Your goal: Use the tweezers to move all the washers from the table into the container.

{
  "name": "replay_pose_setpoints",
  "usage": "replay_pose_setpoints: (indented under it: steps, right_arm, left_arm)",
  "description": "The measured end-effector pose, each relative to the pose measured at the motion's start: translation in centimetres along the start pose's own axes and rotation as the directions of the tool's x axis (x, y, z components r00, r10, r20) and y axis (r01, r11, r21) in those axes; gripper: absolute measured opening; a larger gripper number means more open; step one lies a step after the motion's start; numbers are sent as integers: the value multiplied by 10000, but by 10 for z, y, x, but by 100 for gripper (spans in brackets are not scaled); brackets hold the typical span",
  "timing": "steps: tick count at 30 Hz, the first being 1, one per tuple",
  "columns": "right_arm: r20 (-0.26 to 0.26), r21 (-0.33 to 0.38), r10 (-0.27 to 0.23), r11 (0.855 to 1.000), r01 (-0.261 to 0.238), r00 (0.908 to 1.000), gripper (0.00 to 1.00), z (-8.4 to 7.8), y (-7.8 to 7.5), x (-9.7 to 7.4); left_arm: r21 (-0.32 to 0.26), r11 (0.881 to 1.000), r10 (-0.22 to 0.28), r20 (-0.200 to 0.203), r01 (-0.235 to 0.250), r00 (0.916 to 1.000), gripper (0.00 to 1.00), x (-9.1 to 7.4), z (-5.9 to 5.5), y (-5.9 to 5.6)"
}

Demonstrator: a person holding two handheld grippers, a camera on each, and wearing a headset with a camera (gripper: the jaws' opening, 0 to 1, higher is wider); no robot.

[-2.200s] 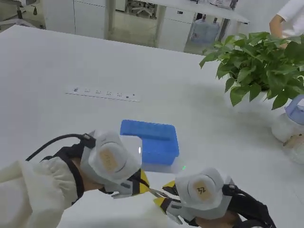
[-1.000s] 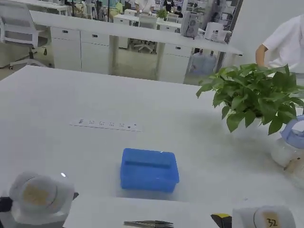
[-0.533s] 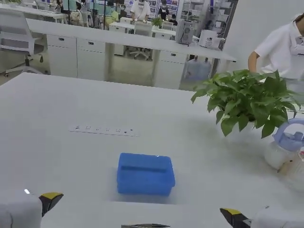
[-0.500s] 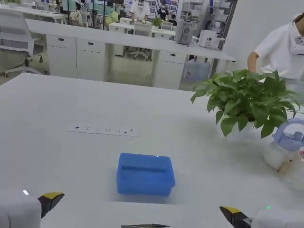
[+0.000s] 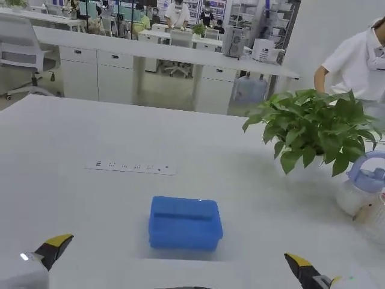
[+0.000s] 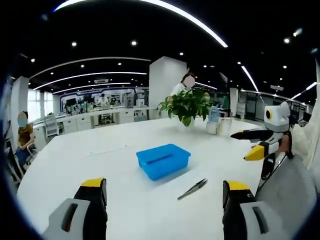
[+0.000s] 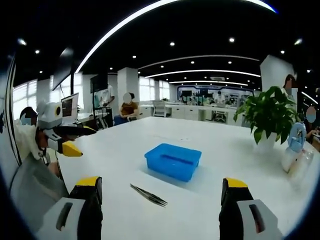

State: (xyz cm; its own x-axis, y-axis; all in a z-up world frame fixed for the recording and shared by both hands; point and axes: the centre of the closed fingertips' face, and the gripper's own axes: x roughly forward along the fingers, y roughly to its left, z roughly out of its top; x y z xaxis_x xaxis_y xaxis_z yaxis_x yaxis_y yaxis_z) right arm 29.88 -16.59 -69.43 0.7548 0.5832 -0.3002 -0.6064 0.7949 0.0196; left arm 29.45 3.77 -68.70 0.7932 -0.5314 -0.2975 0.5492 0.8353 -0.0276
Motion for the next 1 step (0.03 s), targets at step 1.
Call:
replay_pose_setpoints:
  steps: [1]
  right_arm:
    - [-20, -12, 12, 10000, -12, 10000, 99, 0, 0, 0]
  left_arm:
    - [-92, 10000, 13, -77, -14, 10000, 99, 0, -1, 0]
